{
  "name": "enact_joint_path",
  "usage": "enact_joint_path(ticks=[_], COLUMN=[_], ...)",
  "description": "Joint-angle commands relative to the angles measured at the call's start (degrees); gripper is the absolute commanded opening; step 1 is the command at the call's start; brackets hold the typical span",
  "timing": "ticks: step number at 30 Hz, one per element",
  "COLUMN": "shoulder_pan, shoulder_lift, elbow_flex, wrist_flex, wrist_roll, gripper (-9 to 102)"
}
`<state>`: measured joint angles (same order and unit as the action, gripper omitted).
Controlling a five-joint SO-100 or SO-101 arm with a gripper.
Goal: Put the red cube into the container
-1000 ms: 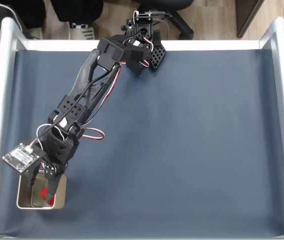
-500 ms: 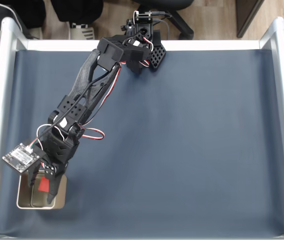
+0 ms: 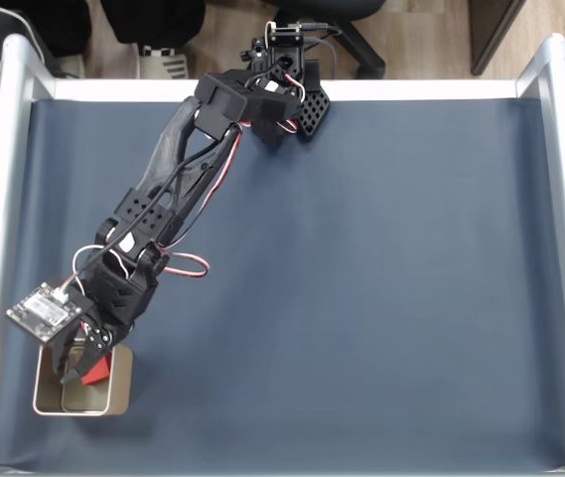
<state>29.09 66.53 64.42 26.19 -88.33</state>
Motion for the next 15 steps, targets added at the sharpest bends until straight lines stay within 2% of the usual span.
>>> enact_joint_path(ticks=[1,7,15], shoulder_pan=[-2.2,-9.05,-20.3], shoulder_lift=[9.14,23.73,47.2], elbow_flex=[1.05,14.59,41.4], wrist_flex=[-0.53,-0.97,-2.11], wrist_roll=[-0.35,-0.53,-0.62], gripper=[0,0,0])
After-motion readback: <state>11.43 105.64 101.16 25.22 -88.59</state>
